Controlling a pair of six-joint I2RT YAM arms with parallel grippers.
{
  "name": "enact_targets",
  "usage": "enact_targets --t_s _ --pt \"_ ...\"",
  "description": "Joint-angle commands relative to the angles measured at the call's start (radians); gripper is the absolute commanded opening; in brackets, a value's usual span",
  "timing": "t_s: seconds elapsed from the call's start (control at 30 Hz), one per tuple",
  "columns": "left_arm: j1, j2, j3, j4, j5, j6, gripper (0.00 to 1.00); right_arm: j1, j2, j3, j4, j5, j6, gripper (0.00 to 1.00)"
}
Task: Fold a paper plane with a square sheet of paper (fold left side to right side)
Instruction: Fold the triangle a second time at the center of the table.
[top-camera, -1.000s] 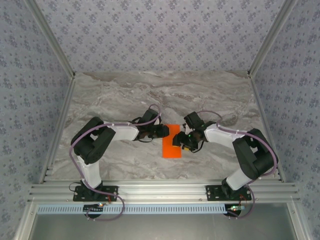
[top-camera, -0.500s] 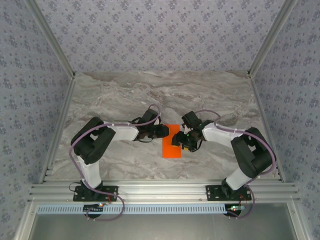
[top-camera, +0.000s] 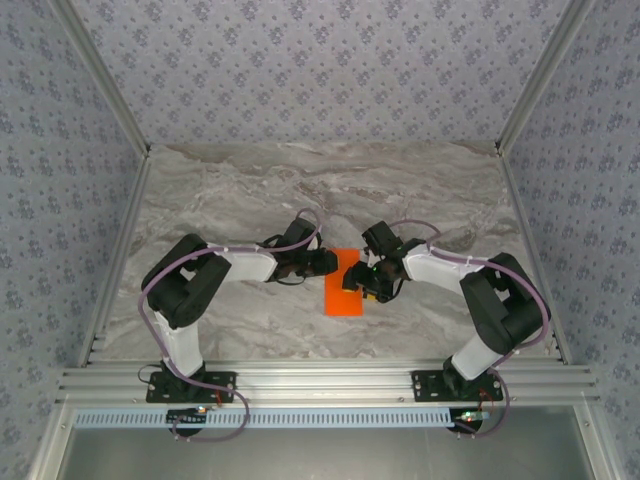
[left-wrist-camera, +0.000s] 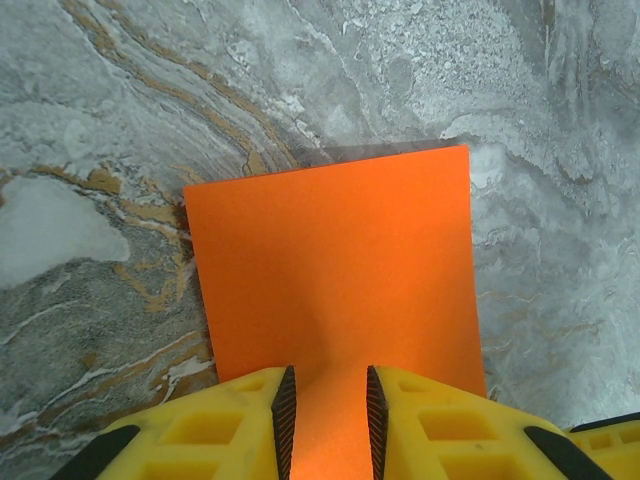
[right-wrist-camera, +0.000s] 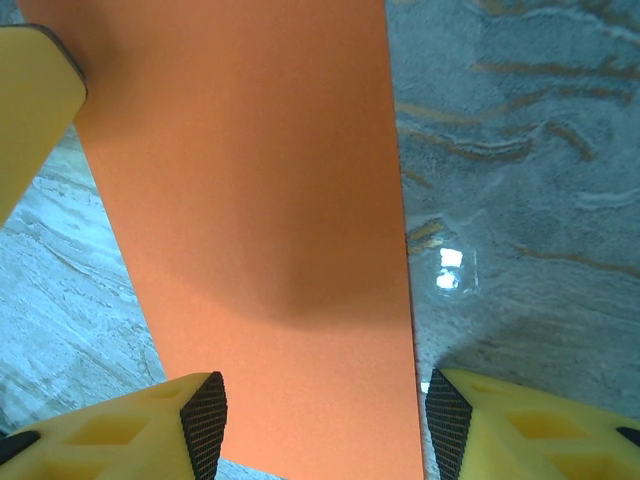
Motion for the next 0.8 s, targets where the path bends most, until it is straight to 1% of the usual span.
enact_targets --t_s 0.0,0.47,0.67,0.77 --pt "-0.005 0.004 -0.022 -0.051 0.021 -0.015 0.27 0.035 0.04 0.029 0.162 -0.09 0.013 0.58" --pt "-0.005 0.004 -0.024 -0.049 0.025 -0.019 0.27 0.031 0.027 0.036 0.159 -0.093 0.005 0.58" --pt "-0.005 -0.001 -0.027 -0.037 0.03 -0.023 0.27 -0.003 -0.001 0.015 0.165 -0.114 -0.022 0.59" --pt "-0.005 -0.009 -0.028 -0.03 0.037 -0.025 0.27 -0.035 -0.01 -0.009 0.201 -0.154 -0.043 0.6"
